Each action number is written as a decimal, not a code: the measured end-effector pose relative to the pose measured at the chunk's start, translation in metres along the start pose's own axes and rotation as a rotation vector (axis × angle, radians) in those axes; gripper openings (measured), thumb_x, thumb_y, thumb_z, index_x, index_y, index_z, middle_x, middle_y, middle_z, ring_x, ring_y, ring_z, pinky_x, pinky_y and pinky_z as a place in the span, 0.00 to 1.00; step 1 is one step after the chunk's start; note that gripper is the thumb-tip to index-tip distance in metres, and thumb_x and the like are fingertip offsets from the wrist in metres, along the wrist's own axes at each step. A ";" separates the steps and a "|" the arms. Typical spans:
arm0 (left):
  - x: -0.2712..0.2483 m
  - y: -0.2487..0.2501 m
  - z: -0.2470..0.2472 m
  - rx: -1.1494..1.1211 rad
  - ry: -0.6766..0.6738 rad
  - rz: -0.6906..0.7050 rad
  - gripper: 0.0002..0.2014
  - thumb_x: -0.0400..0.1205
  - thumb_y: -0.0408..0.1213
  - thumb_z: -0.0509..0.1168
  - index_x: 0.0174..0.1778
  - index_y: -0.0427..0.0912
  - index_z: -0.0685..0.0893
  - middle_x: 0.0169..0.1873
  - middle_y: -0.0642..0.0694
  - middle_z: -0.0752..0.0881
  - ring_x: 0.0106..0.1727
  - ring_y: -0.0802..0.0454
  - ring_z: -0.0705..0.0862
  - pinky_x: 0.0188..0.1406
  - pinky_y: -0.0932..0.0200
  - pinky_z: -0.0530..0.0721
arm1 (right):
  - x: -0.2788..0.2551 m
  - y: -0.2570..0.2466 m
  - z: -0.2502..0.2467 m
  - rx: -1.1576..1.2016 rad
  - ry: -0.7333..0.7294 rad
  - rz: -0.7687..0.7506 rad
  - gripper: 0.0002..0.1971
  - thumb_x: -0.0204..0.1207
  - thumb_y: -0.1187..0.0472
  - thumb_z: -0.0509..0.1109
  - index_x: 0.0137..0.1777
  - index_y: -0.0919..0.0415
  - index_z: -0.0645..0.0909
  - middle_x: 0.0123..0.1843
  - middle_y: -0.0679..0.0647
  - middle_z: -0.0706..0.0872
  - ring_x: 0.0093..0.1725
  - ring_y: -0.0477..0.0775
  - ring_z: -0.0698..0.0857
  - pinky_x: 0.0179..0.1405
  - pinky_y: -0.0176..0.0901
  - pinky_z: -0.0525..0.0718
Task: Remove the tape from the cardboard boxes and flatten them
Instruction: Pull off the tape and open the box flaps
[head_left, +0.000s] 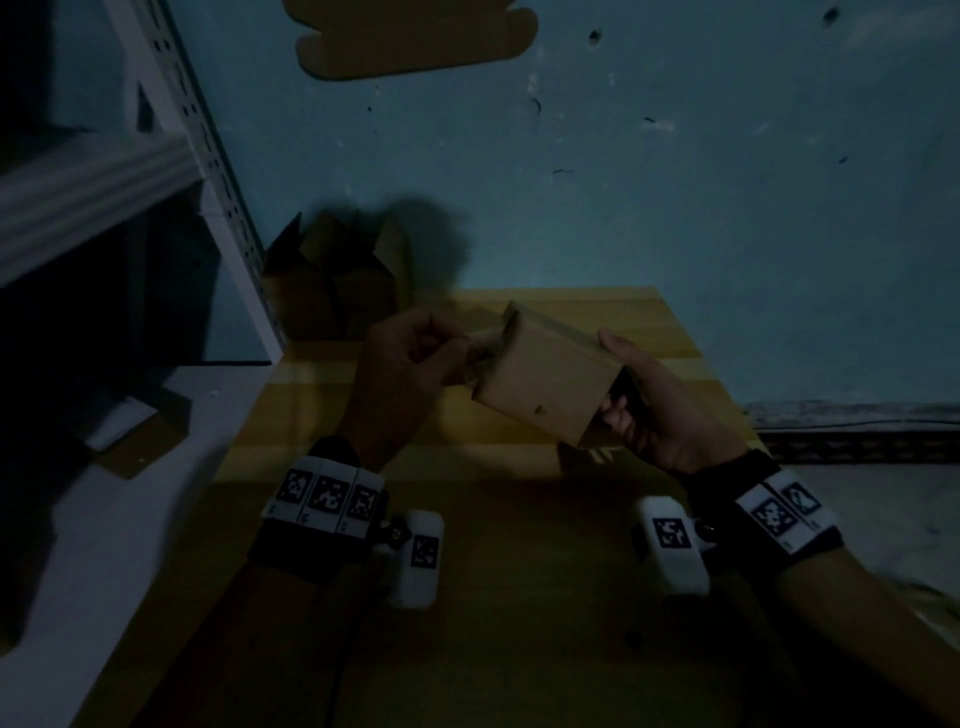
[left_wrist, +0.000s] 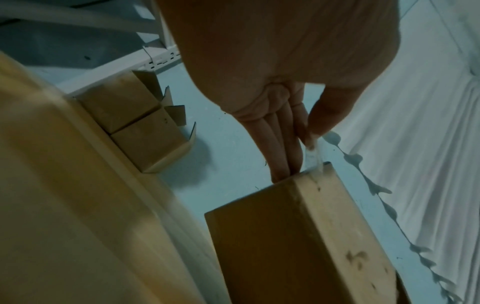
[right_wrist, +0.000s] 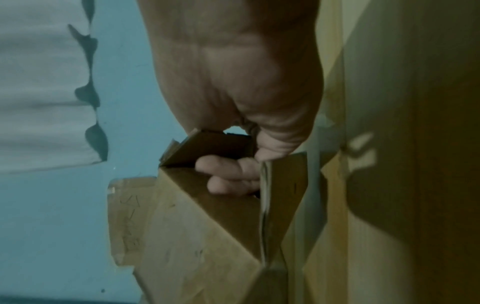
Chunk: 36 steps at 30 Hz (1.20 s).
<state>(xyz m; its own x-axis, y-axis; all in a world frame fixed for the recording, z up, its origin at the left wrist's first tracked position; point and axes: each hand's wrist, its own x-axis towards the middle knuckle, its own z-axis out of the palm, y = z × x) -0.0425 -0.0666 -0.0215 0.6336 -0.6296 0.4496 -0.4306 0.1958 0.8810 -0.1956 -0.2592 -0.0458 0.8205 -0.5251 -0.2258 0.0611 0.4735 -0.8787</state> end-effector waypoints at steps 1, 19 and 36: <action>0.000 0.000 -0.001 -0.011 0.000 0.002 0.04 0.81 0.27 0.66 0.41 0.38 0.83 0.32 0.53 0.88 0.36 0.61 0.88 0.38 0.64 0.87 | -0.001 0.000 0.002 -0.018 -0.005 -0.010 0.15 0.86 0.48 0.66 0.48 0.60 0.79 0.30 0.51 0.80 0.23 0.43 0.79 0.19 0.27 0.78; 0.000 0.003 -0.006 0.209 0.138 0.068 0.15 0.75 0.50 0.64 0.42 0.40 0.84 0.38 0.46 0.88 0.41 0.53 0.89 0.43 0.43 0.90 | 0.001 0.010 0.004 -0.523 -0.102 -0.201 0.25 0.87 0.35 0.54 0.63 0.52 0.83 0.55 0.46 0.90 0.58 0.46 0.89 0.56 0.37 0.82; 0.000 -0.009 0.016 0.339 0.045 0.157 0.03 0.79 0.34 0.73 0.44 0.38 0.90 0.37 0.49 0.90 0.39 0.61 0.89 0.37 0.69 0.84 | 0.004 0.015 0.012 -0.809 -0.146 -0.426 0.34 0.74 0.68 0.81 0.79 0.53 0.77 0.69 0.46 0.86 0.66 0.39 0.85 0.62 0.35 0.87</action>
<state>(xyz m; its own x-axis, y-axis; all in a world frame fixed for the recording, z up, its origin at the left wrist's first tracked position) -0.0485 -0.0803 -0.0320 0.5674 -0.5763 0.5882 -0.7085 0.0224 0.7053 -0.1848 -0.2456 -0.0547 0.8868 -0.4208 0.1912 0.0044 -0.4059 -0.9139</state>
